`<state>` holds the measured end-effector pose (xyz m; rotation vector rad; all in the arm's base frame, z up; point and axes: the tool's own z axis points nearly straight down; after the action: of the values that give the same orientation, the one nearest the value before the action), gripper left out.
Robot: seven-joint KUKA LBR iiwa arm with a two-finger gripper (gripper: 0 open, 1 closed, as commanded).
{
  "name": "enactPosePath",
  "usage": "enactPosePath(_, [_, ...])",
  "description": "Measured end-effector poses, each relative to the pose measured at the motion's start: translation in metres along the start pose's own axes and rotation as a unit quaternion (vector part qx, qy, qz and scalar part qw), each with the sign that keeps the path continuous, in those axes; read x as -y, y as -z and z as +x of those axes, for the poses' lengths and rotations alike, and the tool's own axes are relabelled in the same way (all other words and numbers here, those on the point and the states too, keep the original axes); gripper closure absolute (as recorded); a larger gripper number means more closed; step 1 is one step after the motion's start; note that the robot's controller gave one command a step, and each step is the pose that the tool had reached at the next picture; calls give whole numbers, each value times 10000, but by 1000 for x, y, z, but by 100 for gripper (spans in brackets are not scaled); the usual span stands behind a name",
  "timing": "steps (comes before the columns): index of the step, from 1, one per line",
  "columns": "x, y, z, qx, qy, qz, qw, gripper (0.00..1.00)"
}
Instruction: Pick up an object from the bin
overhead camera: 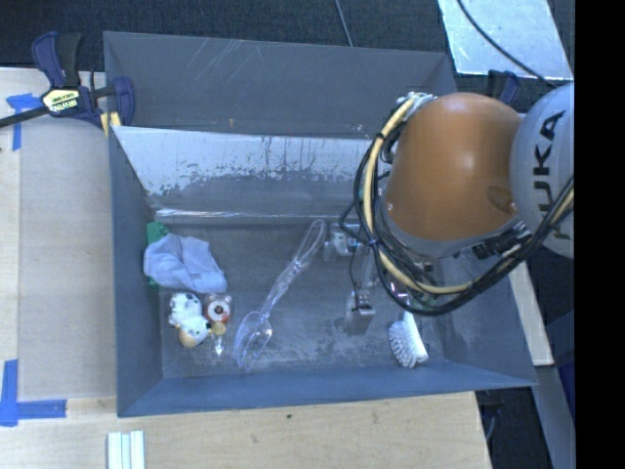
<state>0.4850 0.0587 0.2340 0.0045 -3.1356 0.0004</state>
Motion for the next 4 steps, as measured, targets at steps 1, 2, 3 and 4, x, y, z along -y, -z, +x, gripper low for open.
enactPosePath(1, [0,4,-2,43,-19,-5,10000,0])
enactPosePath(2, [-45,-114,-40,67,2513,9,9679,0])
enactPosePath(3, [-62,-73,-60,65,2460,2,9693,0])
enactPosePath(4, [-72,-136,-39,30,4758,1,8796,0])
